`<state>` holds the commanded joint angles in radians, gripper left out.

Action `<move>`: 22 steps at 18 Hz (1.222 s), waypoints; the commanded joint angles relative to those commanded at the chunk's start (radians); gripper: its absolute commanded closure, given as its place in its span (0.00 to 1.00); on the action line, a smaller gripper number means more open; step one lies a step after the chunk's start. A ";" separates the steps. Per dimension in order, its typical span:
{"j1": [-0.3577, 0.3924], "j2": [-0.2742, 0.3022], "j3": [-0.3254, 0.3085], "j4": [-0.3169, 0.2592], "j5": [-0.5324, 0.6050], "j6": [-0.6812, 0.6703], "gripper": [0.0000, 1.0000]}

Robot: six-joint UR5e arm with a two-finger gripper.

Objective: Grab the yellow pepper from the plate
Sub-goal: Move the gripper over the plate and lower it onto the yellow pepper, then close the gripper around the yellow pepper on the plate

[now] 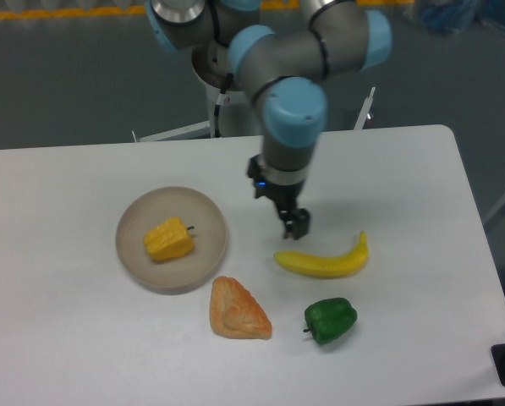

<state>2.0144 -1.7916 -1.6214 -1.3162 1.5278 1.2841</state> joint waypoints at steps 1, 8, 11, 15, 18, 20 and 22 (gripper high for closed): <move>-0.019 -0.003 0.000 0.003 0.000 -0.012 0.00; -0.123 -0.020 -0.057 0.087 0.003 -0.078 0.00; -0.131 -0.018 -0.106 0.107 0.005 -0.080 0.00; -0.180 -0.061 -0.112 0.179 0.011 -0.150 0.00; -0.204 -0.081 -0.112 0.181 0.012 -0.207 0.00; -0.206 -0.097 -0.112 0.181 0.012 -0.216 0.00; -0.209 -0.118 -0.112 0.183 0.012 -0.223 0.00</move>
<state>1.8055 -1.9097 -1.7334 -1.1336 1.5401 1.0616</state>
